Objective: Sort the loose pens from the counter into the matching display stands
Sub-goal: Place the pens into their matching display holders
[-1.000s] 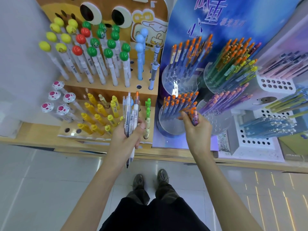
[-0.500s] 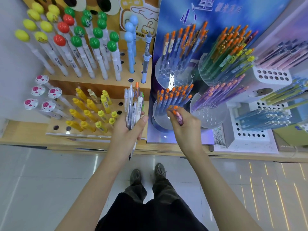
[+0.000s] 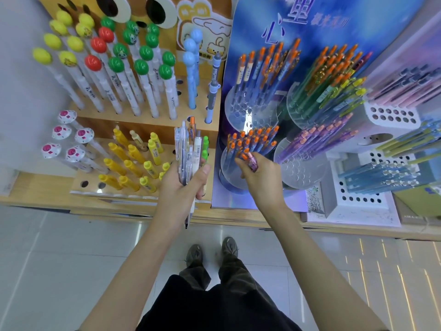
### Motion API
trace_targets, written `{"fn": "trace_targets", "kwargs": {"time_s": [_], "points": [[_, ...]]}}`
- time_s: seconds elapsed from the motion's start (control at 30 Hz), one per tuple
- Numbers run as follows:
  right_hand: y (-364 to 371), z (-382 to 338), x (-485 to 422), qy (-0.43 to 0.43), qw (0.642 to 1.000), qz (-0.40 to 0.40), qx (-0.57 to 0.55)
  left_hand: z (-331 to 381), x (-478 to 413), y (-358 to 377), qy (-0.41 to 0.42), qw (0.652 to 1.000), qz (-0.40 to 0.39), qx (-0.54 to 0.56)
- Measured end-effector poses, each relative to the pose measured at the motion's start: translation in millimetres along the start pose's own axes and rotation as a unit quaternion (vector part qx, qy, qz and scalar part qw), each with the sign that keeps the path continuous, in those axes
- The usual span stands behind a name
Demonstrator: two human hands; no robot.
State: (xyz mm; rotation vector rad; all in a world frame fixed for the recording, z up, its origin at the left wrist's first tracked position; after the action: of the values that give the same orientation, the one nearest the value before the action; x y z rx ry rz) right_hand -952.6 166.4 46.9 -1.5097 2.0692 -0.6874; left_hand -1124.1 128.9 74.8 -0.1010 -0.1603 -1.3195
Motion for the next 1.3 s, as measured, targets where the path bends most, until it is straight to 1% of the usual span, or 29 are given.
{"fn": "trace_targets", "kwargs": {"time_s": [0.07,0.1,0.13,0.17,0.23,0.33,0.4,0.47,0.6,0.7,0.8,0.83,0.87,0.9,0.97,1.0,1.03,1.13,1.2,1.23,1.3], "points": [[-4,-1,4,0.018,1.000,-0.010,-0.023,1,1,1,-0.001,1.000,0.000,0.000],[-7,-2,8,0.030,0.998,-0.013,-0.055,1,1,2,-0.001,1.000,-0.002,-0.001],[-10,-4,13,0.053,0.992,-0.015,-0.113,2,1,3,0.000,1.000,-0.003,0.000],[-13,-4,19,0.089,0.977,-0.019,-0.191,3,2,4,0.001,1.000,-0.004,0.001],[-20,-5,27,0.155,0.932,-0.028,-0.326,5,2,6,0.003,1.000,-0.005,-0.001],[-32,-16,29,0.167,0.893,-0.050,-0.414,8,2,8,0.008,1.000,-0.013,-0.001],[-38,-25,28,0.171,0.867,-0.048,-0.465,10,3,10,0.003,1.000,-0.020,0.004],[-45,-31,26,0.185,0.844,-0.040,-0.502,12,6,13,-0.009,0.999,-0.036,0.012],[-59,-43,23,0.200,0.828,-0.029,-0.523,16,13,28,-0.028,0.995,-0.096,0.007],[-67,-49,20,0.221,0.787,-0.041,-0.574,18,19,38,-0.014,0.990,-0.136,-0.032],[-71,-49,18,0.245,0.746,-0.055,-0.616,16,24,45,-0.009,0.990,-0.135,-0.038],[-72,-49,18,0.246,0.743,-0.052,-0.620,14,24,47,-0.013,0.991,-0.126,-0.036],[-73,-48,18,0.245,0.753,-0.038,-0.610,13,24,48,-0.018,0.993,-0.116,-0.033],[-74,-45,19,0.238,0.781,-0.015,-0.577,12,24,48,-0.025,0.994,-0.105,-0.031],[-79,-39,19,0.191,0.866,0.029,-0.461,9,21,45,-0.036,0.995,-0.083,-0.031],[-80,-36,19,0.166,0.892,0.036,-0.418,8,20,43,-0.040,0.996,-0.077,-0.036],[-82,-33,20,0.153,0.904,0.029,-0.399,7,19,41,-0.040,0.995,-0.076,-0.042],[-85,-26,20,0.142,0.917,-0.004,-0.374,3,17,39,-0.043,0.995,-0.076,-0.058],[-84,-24,19,0.122,0.936,-0.016,-0.331,0,16,41,-0.051,0.995,-0.072,-0.056],[-82,-23,19,0.111,0.944,-0.015,-0.310,-1,16,42,-0.055,0.995,-0.067,-0.055],[-80,-20,17,0.094,0.954,0.013,-0.283,-3,14,43,-0.054,0.996,-0.042,-0.056]]}}
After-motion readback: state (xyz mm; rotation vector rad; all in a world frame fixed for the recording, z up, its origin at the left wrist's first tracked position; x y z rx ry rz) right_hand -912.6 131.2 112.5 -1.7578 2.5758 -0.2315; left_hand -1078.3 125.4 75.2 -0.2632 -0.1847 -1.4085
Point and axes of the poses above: each hand's wrist, its own x-axis away from the middle knuckle, its own y-axis out of the palm, z = x × y, the point moved 2 cm from there along -x, towards the middle knuckle, and after that the axes turned 9 degrees about z, right-handed, at the moved point
